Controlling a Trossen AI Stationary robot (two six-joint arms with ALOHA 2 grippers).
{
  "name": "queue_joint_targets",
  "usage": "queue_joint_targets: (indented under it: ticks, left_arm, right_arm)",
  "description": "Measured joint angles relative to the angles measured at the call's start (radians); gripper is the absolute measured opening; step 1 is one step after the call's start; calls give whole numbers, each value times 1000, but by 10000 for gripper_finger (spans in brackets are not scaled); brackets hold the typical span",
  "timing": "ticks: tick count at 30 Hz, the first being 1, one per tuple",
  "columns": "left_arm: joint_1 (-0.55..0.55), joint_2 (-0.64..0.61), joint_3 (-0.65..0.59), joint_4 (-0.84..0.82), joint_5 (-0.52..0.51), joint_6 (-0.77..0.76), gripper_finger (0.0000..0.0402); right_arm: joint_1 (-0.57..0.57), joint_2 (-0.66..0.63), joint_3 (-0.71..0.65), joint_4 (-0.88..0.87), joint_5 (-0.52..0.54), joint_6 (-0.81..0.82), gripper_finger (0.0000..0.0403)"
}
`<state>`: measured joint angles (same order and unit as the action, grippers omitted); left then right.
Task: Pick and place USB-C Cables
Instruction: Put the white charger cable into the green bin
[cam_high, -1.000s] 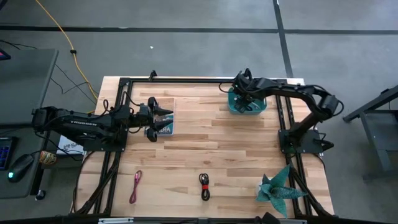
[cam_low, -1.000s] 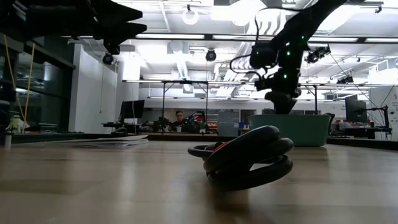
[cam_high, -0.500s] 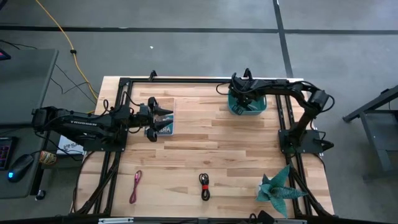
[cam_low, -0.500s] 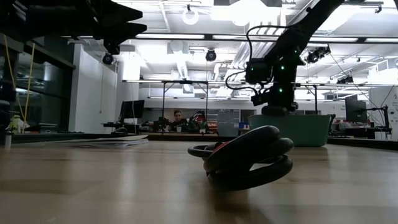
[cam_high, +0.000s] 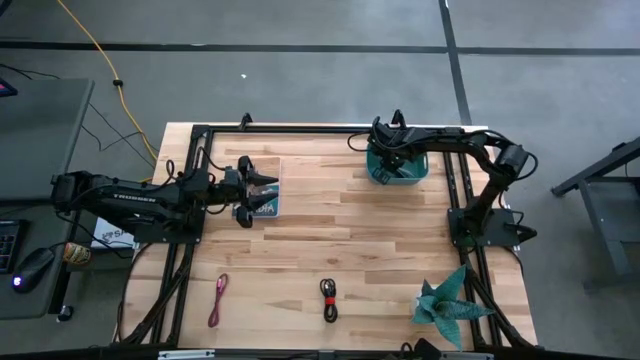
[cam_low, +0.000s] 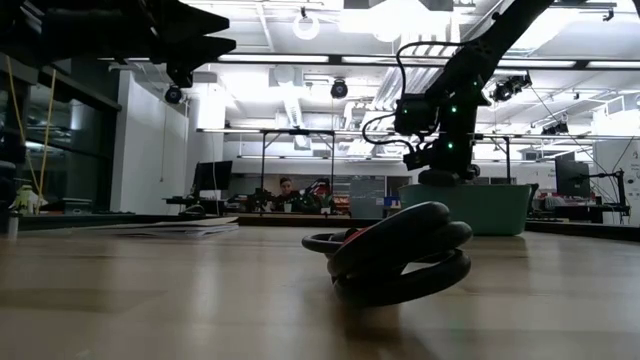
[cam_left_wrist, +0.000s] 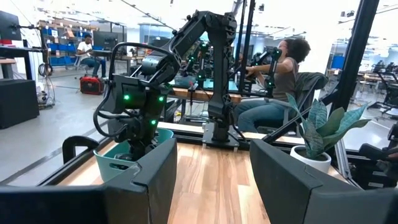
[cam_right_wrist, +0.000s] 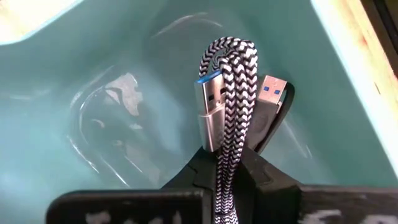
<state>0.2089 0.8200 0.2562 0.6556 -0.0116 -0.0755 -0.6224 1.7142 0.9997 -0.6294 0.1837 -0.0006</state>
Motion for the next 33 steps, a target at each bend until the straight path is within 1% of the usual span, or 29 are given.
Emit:
queue_joint_targets:
  ticks: [8,11,18,22,27,33]
  left_arm:
    - [0,0,0,0,0,0,182]
    - [0,0,0,0,0,0,182]
    - [0,0,0,0,0,0,182]
    - [0,0,0,0,0,0,182]
    - [0,0,0,0,0,0,182]
    - [0,0,0,0,0,0,182]
  right_arm:
    - [0,0,0,1,0,0,17]
    - [0,0,0,5,-1,-5,39]
    - [0,0,0,15,-1,-7,120]
    - [0,0,0,21,-1,-7,150]
    - [0,0,0,22,-1,-7,171]
    - [0,0,3,20,5,-20,173]
